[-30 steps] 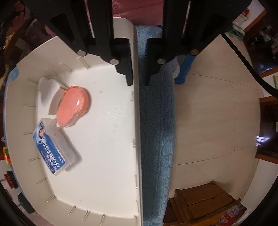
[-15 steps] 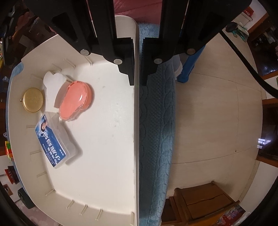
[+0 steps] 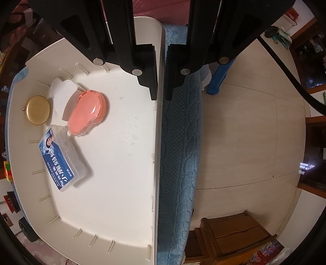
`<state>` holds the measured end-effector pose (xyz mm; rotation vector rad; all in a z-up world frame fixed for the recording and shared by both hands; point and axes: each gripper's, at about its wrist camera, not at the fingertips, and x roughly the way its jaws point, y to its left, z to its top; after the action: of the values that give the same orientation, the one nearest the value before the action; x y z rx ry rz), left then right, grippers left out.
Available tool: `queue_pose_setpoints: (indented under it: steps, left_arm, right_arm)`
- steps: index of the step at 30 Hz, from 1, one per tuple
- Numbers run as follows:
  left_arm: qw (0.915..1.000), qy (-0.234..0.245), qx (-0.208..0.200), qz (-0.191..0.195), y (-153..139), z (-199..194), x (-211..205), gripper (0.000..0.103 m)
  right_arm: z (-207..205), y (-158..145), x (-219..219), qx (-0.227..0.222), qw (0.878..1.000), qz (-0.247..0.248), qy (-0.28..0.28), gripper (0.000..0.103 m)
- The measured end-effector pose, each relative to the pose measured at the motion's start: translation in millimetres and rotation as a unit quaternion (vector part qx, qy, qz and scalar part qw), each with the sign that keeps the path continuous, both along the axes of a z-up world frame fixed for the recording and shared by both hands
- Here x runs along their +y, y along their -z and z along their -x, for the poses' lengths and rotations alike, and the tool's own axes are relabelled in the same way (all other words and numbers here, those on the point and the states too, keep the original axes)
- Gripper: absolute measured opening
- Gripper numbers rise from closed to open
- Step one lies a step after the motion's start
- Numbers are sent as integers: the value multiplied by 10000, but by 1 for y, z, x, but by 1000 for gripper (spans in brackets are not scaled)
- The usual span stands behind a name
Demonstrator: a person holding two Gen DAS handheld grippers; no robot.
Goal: Organize rigid objects
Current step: 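Move the right tool to the clear sticker-decorated plastic container, then close the right tool on the clear plastic container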
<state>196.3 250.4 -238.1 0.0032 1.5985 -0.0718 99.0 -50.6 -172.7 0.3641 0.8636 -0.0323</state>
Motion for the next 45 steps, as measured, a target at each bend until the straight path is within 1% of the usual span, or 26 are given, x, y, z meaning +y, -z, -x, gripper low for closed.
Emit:
queue_pose_setpoints:
  steps: [5,13,17,26,28,31,34,38,42,44,45]
  left_arm:
    - [10000,-57,2,-37,1,1,0,8]
    - [9997,-184,35,-169,1,2,-5,9]
    - [9993,-306,37,-224,1,2,-6,11]
    - [9974,-629,84,-341,2,5,-7,13]
    - [9968,-715,102,-350,2,5,-6,14]
    - [9958,-835,126,-361,4,4,-2,14]
    - [9950,-924,138,-366,4,6,1,15]
    - [9939,-1027,152,-367,4,6,5,16]
    - [9932,-1100,160,-352,4,6,9,16]
    - [9932,-1099,162,-345,4,6,9,16]
    - [9932,-1098,162,-344,4,6,10,16]
  right_arm:
    - [-4,16,-23,286,9977,-476,390,79]
    - [-19,41,-46,691,9908,-980,620,79]
    - [-28,52,-52,941,9870,-1154,613,79]
    - [-52,77,-62,1446,9755,-1608,407,79]
    - [-58,82,-65,1547,9729,-1682,344,77]
    - [-67,88,-66,1735,9696,-1710,227,73]
    - [-74,90,-65,1852,9683,-1675,96,72]
    - [-83,89,-61,1947,9694,-1492,-136,72]
    - [-91,86,-53,2025,9717,-1163,-345,63]
    - [-95,86,-50,2036,9716,-1127,-432,61]
    - [-96,86,-50,2035,9709,-1163,-484,57]
